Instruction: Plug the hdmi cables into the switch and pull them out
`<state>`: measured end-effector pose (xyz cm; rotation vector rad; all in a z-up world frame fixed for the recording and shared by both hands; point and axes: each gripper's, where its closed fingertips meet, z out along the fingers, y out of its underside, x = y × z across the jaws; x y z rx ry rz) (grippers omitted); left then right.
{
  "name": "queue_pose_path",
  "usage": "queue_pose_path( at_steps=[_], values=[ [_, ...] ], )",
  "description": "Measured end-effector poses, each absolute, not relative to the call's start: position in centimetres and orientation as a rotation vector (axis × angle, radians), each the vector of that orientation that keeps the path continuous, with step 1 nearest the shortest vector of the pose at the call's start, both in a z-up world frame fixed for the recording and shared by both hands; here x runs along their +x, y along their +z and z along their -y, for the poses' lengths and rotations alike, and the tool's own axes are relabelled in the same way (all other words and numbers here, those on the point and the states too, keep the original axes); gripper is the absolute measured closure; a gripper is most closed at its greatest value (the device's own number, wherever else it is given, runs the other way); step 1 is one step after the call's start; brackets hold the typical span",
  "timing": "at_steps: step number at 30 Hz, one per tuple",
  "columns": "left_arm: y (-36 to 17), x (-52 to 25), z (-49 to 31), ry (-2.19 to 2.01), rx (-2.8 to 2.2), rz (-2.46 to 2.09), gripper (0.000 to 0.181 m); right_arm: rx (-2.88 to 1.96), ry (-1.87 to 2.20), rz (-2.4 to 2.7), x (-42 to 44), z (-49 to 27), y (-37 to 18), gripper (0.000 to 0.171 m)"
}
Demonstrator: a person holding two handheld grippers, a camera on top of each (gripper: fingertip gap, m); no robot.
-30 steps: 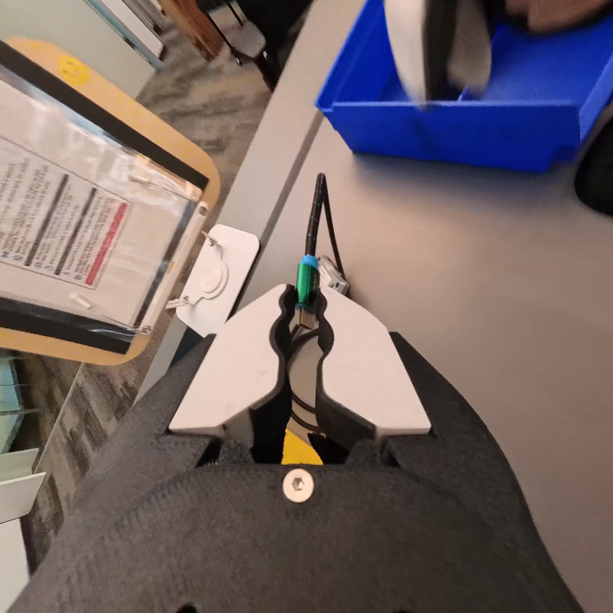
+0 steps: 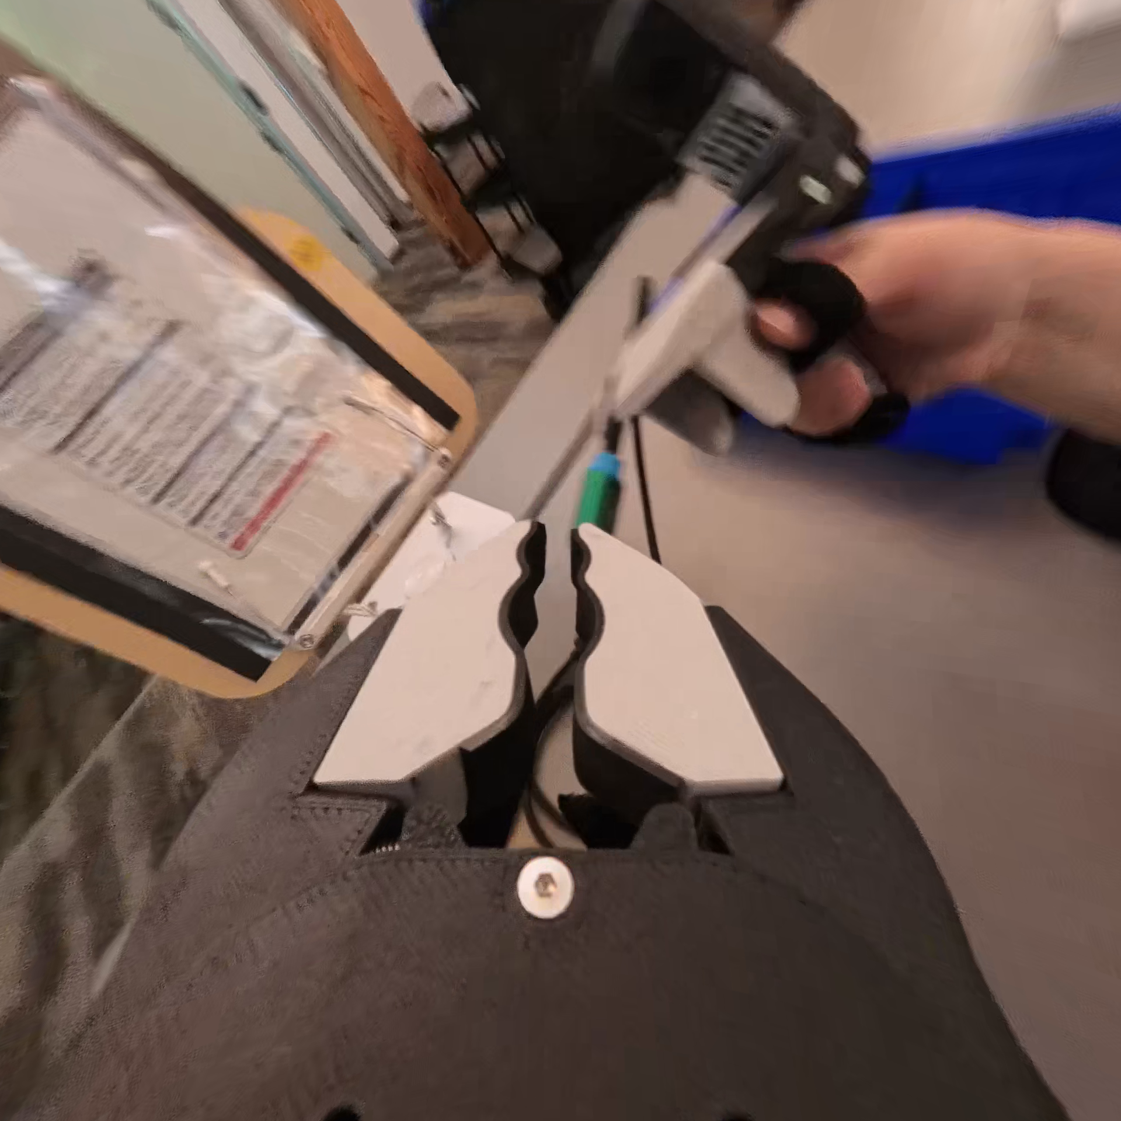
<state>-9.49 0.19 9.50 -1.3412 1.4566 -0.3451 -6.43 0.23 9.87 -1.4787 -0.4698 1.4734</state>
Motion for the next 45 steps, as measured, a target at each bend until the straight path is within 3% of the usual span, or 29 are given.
queue_pose_path(
  at_steps=[1,5,7,16,26,28,33,39,45],
  values=[
    [10.9,-10.1,-0.9,-0.406,-1.34,-1.356,0.172,-1.442,1.349,0.531,-6.2,0.0,10.5,0.165],
    [14.5,-12.7,-2.7,-0.827,-1.407,-1.05,0.17,-1.174,0.643,0.769,-5.5,1.6,13.0,0.165],
    [14.3,-12.6,-2.2,-1.11,-1.478,-1.029,0.155,-1.089,0.332,0.835,-5.5,2.2,13.6,0.165],
    [12.6,-9.7,0.7,-2.049,-1.609,-1.012,0.132,-0.762,-0.362,1.059,-8.8,5.6,14.5,0.164],
    [11.9,-9.5,2.0,-2.177,-1.612,-1.095,0.122,-0.717,-0.491,1.21,-10.5,5.9,12.9,0.164],
    [11.4,-9.3,2.4,-2.204,-1.632,-1.126,0.125,-0.712,-0.514,1.234,-10.7,5.9,12.5,0.164],
    [10.7,-8.9,3.9,-2.26,-1.622,-1.232,0.159,-0.696,-0.576,1.321,-11.1,5.4,11.1,0.164],
    [12.1,-8.8,3.1,-2.298,-1.486,-1.142,0.164,-0.735,-0.492,1.214,-10.4,4.5,11.8,0.162],
    [14.9,-9.8,1.9,-2.145,-1.24,-1.047,0.167,-0.951,-0.03,0.91,-10.6,2.1,12.3,0.135]
  ],
)
